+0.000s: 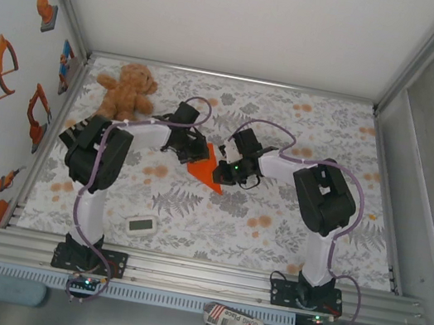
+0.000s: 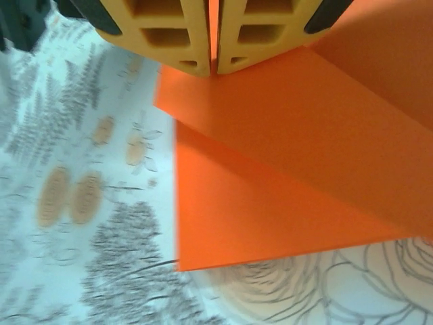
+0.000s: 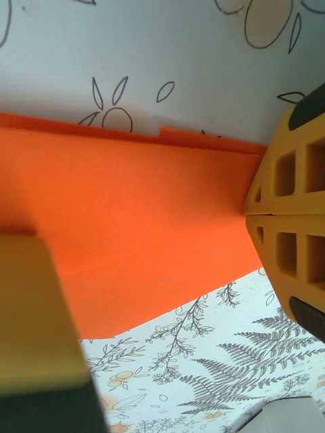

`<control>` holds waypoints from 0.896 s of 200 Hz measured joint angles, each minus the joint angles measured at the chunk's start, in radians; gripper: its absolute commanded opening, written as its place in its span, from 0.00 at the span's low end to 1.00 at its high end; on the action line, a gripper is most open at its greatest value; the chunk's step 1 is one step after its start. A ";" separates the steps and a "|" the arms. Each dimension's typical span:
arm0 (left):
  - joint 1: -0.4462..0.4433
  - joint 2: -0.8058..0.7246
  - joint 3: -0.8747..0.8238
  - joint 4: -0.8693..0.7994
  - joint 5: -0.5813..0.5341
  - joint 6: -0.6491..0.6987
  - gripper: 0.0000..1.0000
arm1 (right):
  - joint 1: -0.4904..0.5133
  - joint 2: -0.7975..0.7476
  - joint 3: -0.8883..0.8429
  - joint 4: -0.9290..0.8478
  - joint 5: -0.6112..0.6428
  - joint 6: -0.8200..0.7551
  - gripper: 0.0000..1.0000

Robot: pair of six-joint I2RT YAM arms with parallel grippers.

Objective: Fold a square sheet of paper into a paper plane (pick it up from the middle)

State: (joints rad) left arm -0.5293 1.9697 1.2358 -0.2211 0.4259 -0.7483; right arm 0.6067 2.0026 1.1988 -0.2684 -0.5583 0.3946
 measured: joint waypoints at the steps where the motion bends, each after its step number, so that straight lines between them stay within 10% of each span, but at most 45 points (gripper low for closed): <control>1: 0.000 -0.006 -0.005 0.006 0.001 0.000 0.07 | 0.000 0.000 0.000 0.000 0.000 0.000 0.00; 179: 0.002 0.027 -0.143 0.227 0.132 0.033 0.04 | 0.000 0.000 -0.006 0.004 0.006 0.001 0.00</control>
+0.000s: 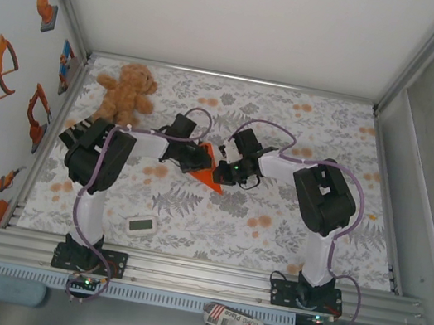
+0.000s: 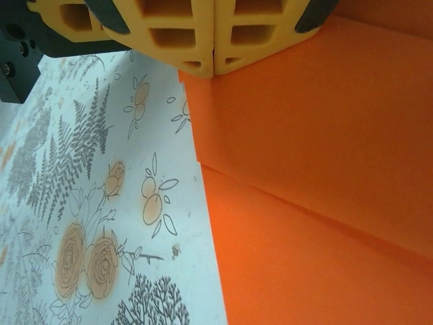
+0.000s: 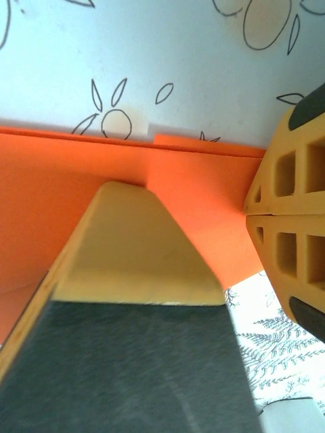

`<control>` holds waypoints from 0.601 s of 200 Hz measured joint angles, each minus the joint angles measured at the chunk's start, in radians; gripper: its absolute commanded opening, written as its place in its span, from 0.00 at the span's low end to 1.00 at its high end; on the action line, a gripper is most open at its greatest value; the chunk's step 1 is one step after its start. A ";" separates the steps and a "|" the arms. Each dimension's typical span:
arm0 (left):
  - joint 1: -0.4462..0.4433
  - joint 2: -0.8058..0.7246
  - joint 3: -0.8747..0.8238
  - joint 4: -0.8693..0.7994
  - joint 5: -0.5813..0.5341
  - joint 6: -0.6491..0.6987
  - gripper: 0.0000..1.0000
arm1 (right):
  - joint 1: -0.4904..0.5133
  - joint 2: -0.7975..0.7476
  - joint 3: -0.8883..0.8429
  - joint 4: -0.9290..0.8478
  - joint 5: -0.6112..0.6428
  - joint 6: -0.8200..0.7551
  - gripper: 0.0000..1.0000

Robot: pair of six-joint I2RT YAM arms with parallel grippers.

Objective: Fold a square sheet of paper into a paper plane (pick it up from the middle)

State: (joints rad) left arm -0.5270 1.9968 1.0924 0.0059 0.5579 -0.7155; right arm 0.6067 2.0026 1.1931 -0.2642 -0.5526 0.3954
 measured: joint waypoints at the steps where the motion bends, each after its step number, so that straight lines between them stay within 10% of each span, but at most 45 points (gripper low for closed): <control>1: 0.003 0.002 0.001 0.000 0.004 0.001 0.04 | 0.000 0.000 0.000 0.000 0.000 0.000 0.00; 120: 0.286 0.071 0.224 -0.198 -0.105 0.115 0.07 | 0.000 -0.003 -0.007 0.016 0.004 0.000 0.00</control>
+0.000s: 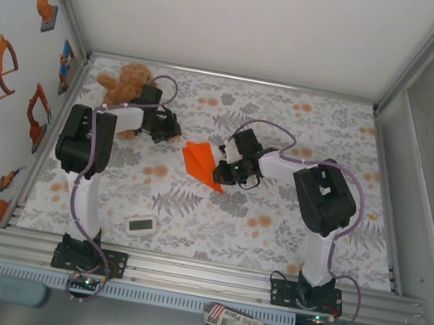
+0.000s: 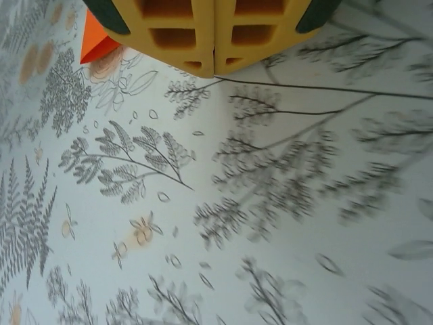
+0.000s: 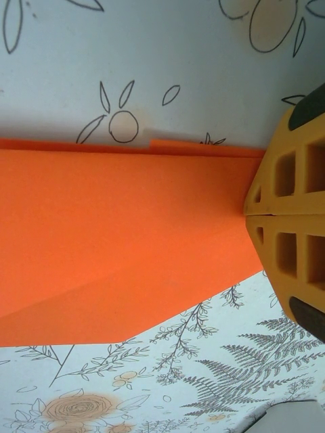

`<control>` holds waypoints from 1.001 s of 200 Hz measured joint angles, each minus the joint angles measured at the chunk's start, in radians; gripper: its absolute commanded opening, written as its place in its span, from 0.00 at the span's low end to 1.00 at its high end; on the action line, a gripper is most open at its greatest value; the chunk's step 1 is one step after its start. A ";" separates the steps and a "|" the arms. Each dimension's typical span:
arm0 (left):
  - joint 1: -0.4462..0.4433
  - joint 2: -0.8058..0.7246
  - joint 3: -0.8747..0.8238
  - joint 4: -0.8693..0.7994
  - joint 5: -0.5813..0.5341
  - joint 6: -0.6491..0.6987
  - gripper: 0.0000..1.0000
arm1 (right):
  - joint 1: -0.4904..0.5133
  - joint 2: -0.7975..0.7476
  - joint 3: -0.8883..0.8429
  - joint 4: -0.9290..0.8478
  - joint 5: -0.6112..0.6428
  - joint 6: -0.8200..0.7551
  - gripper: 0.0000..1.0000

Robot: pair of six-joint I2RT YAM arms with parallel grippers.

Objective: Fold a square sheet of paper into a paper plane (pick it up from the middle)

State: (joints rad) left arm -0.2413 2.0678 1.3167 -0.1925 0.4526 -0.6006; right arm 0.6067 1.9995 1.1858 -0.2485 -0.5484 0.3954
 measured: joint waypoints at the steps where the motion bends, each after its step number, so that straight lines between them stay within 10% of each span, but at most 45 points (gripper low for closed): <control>1: 0.000 -0.002 0.000 -0.002 -0.001 0.000 0.07 | 0.000 0.000 0.000 0.000 0.000 0.000 0.00; 67: -0.147 -0.275 -0.149 0.097 -0.024 -0.088 0.07 | 0.000 -0.001 0.000 0.000 -0.004 0.012 0.00; 116: -0.296 -0.177 -0.211 0.156 -0.003 -0.172 0.05 | 0.000 -0.002 0.000 0.003 -0.019 0.039 0.00; 200: -0.299 -0.092 -0.190 0.127 -0.032 -0.191 0.02 | 0.000 -0.027 -0.023 0.012 -0.046 0.058 0.04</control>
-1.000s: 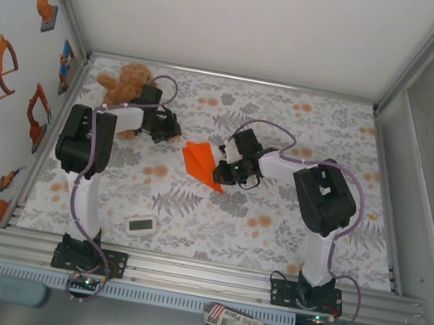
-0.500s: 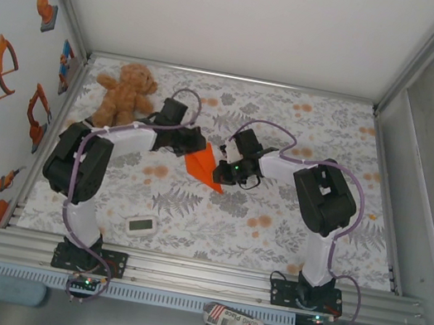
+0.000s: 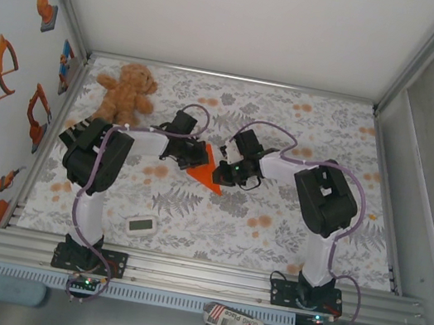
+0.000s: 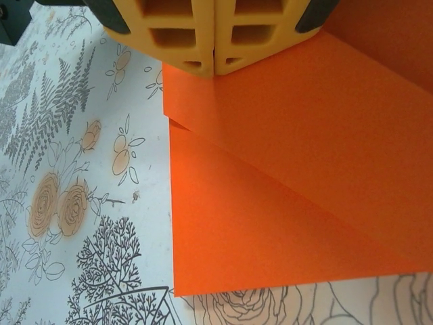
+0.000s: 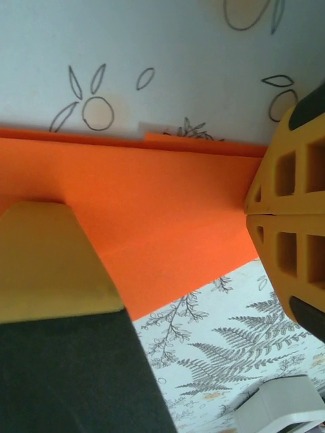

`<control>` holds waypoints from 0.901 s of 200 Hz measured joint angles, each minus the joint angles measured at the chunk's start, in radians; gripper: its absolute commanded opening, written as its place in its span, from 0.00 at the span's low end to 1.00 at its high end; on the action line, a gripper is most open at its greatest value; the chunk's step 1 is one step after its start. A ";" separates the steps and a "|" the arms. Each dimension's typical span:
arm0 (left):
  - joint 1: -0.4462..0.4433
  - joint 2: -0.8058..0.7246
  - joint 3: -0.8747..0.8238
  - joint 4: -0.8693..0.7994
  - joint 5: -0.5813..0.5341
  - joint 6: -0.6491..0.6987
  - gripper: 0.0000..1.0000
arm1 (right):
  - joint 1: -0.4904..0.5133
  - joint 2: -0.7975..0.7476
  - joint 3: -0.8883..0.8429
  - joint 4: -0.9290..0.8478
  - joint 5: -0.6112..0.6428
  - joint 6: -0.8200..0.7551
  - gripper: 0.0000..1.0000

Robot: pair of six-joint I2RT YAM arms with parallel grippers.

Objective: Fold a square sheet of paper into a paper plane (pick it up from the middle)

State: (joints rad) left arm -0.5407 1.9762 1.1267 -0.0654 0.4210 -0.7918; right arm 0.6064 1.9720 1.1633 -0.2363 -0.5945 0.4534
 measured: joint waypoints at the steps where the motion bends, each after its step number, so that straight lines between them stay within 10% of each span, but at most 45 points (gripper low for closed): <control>1: 0.000 0.000 0.000 0.000 0.000 0.000 0.02 | 0.000 -0.002 -0.002 0.001 0.000 0.000 0.04; 180: 0.001 0.016 0.030 -0.039 -0.006 0.012 0.02 | -0.005 -0.017 -0.063 0.020 -0.029 -0.038 0.00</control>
State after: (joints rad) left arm -0.5400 1.9923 1.1568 -0.1040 0.4145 -0.7795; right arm 0.6010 1.9553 1.1004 -0.2161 -0.6235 0.4152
